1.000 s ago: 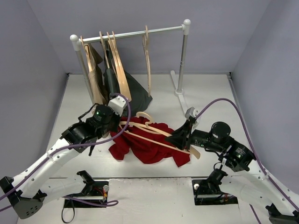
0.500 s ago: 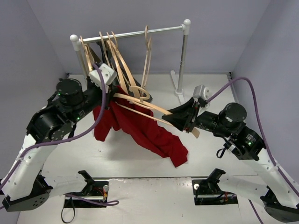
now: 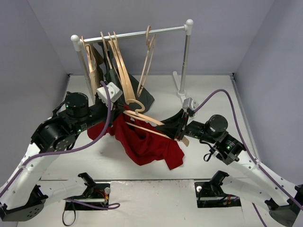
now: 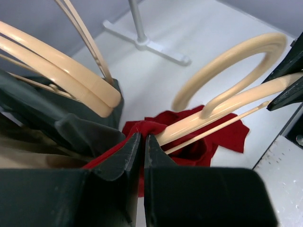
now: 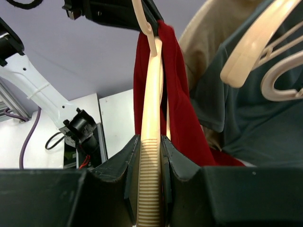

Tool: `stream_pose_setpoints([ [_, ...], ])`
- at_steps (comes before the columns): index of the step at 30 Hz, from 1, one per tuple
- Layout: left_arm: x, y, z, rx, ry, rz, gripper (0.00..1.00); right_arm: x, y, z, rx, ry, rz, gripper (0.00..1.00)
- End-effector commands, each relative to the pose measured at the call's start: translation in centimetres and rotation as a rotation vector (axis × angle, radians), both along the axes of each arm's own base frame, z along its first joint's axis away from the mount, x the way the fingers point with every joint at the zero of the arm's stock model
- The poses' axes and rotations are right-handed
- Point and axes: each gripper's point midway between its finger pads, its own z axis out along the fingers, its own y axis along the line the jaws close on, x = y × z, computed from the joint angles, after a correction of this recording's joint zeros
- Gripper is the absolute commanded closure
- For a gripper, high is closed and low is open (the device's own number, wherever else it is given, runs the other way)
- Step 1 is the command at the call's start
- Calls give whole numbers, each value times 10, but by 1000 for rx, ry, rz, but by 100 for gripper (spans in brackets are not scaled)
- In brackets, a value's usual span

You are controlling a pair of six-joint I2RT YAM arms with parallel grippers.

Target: Place the t-shirt on the hanger

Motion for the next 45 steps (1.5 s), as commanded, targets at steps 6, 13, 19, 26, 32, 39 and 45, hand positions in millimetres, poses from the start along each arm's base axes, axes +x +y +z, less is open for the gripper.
stream_pose_setpoints([
  [6,-2,-27,13,-111,14,-68,100,-3,-2,81,273,-212,7,100],
  [13,-5,-31,23,-131,-11,-87,100,7,-2,78,306,-222,-6,100],
  [19,-7,-34,24,-135,-5,-97,100,13,-4,73,335,-214,-8,100],
  [26,-10,-26,28,-116,-47,-93,71,16,-1,62,317,-214,36,100],
  [32,-15,-8,37,-95,-67,-50,42,19,-2,54,299,-210,32,100],
  [39,-2,39,29,148,-156,87,41,21,2,39,255,-191,79,100],
  [45,-4,36,34,261,-207,-5,41,17,9,26,219,-179,136,100],
])
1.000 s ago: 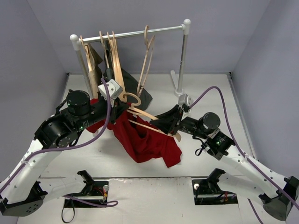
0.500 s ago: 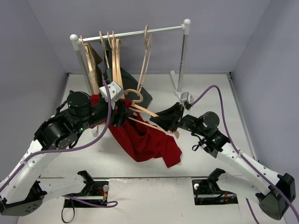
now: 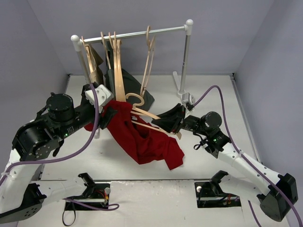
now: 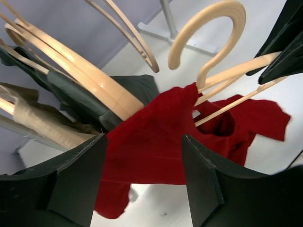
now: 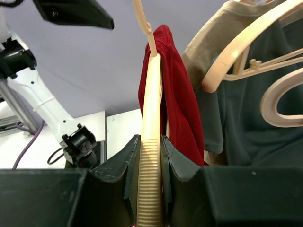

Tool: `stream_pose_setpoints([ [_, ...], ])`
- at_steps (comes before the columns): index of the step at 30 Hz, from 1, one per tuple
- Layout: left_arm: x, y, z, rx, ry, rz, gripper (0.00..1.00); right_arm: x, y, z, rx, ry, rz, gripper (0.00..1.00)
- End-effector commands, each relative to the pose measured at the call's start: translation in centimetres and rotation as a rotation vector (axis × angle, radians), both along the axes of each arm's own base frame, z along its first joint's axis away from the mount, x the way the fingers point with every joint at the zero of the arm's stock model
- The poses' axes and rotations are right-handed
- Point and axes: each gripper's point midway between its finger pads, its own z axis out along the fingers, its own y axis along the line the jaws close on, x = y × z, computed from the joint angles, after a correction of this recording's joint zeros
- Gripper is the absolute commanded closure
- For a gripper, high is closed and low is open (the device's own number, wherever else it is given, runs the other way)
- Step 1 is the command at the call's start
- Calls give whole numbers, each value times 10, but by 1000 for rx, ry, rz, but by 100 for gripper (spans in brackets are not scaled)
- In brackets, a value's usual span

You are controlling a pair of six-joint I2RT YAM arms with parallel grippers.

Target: Place the t-shirt on the hanger

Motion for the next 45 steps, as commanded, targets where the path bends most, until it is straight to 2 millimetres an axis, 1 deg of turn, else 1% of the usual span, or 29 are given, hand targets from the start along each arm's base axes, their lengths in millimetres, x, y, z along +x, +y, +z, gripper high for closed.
stream_pose_setpoints([
  [1,5,0,7,149,-76,-69,42,-14,-3,40,100,-170,55,100],
  [2,3,-3,7,159,-78,-107,42,-14,-2,37,93,-166,60,100],
  [3,0,-9,3,184,-72,-162,42,-14,-1,38,92,-169,64,100],
  [6,-2,-18,-11,245,-29,-254,43,-15,0,37,87,-170,74,100],
  [8,-1,-20,-21,284,-7,-292,43,-16,1,35,81,-171,88,100],
  [12,-6,-22,-30,275,17,-386,43,-18,0,34,77,-172,98,100],
  [14,-5,-21,-32,269,24,-397,43,-19,0,34,77,-175,100,100],
  [18,4,-17,-41,302,33,-386,43,-22,-1,33,71,-175,120,100],
  [21,2,-23,-49,293,60,-441,43,-24,0,31,67,-175,127,100],
  [26,-6,-29,-70,301,132,-515,45,-25,-1,30,63,-177,134,100],
  [30,-9,-31,-79,296,157,-541,49,-24,-1,30,58,-177,140,100],
  [33,-9,-31,-81,287,164,-556,53,-24,-1,29,54,-177,146,100],
  [35,-11,-32,-81,276,165,-569,60,-23,-1,28,51,-176,150,100],
  [36,-11,-32,-82,276,167,-570,66,-24,-1,27,49,-173,152,100],
  [38,-11,-31,-83,276,167,-573,75,-23,-1,26,46,-174,153,100],
  [40,-13,-31,-82,272,161,-580,91,-23,-1,25,44,-172,154,100],
  [41,-13,-31,-81,271,157,-582,96,-22,-1,24,42,-170,153,100],
  [42,-13,-31,-81,268,153,-586,99,-21,-1,23,41,-167,150,100],
  [45,-16,-30,-79,270,134,-597,100,-17,0,19,33,-154,142,100],
])
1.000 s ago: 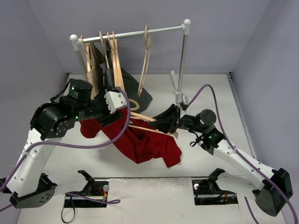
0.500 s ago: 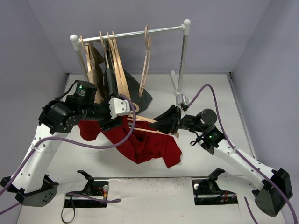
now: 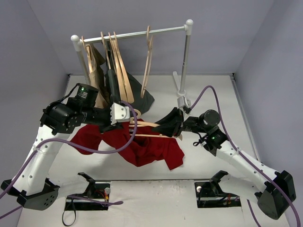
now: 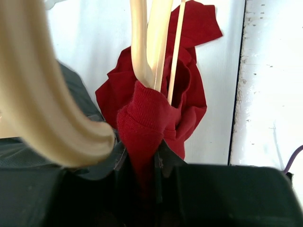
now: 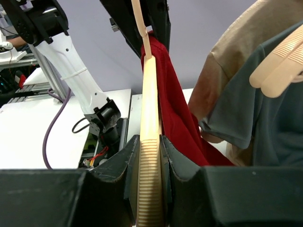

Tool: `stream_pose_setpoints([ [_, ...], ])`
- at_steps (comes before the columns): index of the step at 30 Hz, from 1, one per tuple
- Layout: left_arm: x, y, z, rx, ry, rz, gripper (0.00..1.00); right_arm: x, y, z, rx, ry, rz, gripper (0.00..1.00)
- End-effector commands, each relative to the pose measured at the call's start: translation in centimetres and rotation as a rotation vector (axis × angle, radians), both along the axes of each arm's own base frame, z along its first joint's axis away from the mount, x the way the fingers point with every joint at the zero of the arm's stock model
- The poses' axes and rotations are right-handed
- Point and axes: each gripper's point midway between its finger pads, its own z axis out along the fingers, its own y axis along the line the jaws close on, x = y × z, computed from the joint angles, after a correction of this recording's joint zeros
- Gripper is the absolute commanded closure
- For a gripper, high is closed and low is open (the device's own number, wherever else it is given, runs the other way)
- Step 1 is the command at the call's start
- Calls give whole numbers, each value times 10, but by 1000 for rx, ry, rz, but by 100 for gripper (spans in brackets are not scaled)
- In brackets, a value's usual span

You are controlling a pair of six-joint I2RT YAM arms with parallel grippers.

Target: Place the t-shirt on the hanger

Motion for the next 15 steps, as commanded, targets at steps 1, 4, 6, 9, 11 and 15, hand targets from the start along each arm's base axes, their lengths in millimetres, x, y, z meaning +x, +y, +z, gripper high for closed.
stream_pose_setpoints([
  [1,4,-4,20,-64,-92,-22,100,8,-2,34,104,-108,-49,100],
  [4,3,-3,18,-61,-96,-25,100,15,-1,28,89,-81,-74,92],
  [6,3,-1,17,-57,-100,-19,100,28,-1,26,69,-65,-132,63],
  [9,9,-1,17,-61,-106,14,100,40,-3,22,38,-37,-200,38],
  [11,15,-1,16,-69,-106,54,100,52,-11,23,13,-15,-286,27],
  [15,27,-2,5,-78,-72,139,100,68,-34,39,17,-8,-471,18],
])
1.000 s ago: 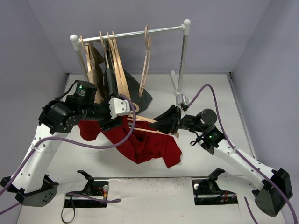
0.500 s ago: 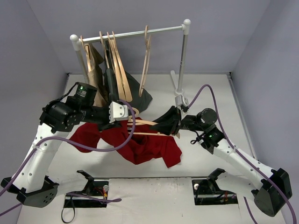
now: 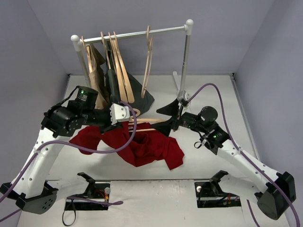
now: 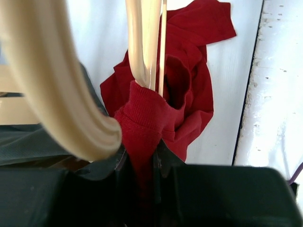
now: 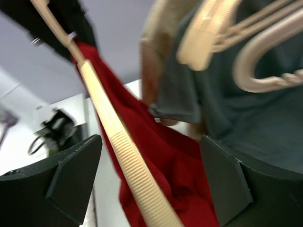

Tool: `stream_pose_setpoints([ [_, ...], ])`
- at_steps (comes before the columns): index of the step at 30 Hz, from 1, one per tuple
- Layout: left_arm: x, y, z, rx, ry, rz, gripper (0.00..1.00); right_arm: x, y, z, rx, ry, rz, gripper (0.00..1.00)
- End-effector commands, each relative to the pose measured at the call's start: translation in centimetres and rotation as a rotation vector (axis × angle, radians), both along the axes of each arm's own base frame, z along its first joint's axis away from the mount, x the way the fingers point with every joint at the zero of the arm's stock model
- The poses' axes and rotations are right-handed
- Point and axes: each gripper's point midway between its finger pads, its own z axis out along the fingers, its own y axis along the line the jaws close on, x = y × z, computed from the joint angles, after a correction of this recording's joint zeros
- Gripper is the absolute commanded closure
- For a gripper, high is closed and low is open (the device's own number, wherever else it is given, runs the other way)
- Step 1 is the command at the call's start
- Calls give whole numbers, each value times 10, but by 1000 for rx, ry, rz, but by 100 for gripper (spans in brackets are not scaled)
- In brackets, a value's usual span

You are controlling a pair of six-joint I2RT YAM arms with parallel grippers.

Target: Place the t-shirt on the hanger

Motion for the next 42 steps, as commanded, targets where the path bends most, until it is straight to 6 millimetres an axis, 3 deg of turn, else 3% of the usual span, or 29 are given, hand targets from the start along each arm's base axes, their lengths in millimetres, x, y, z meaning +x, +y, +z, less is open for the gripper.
stream_pose_setpoints([
  [1,23,-7,17,-85,-64,93,100,21,-33,58,64,-109,-248,17],
  [6,47,-12,12,-165,-74,228,100,34,-77,57,113,-16,-516,12],
  [9,52,-16,17,-223,-99,250,100,39,-83,37,108,56,-564,20],
  [12,54,-19,17,-255,-97,264,100,39,-72,5,71,154,-535,46],
  [13,53,-19,17,-263,-95,262,100,39,-66,-7,57,187,-520,49],
  [17,49,-21,14,-282,-92,251,100,37,-49,-37,16,251,-524,50],
  [19,48,-22,8,-285,-88,249,100,28,-32,-49,-1,265,-496,50],
  [23,48,-22,4,-287,-82,248,100,20,-9,-59,35,291,-471,46],
  [32,49,-24,3,-300,-74,253,100,35,7,-85,141,359,-556,46],
  [42,50,-20,7,-328,-78,267,100,36,34,-103,185,395,-507,46],
])
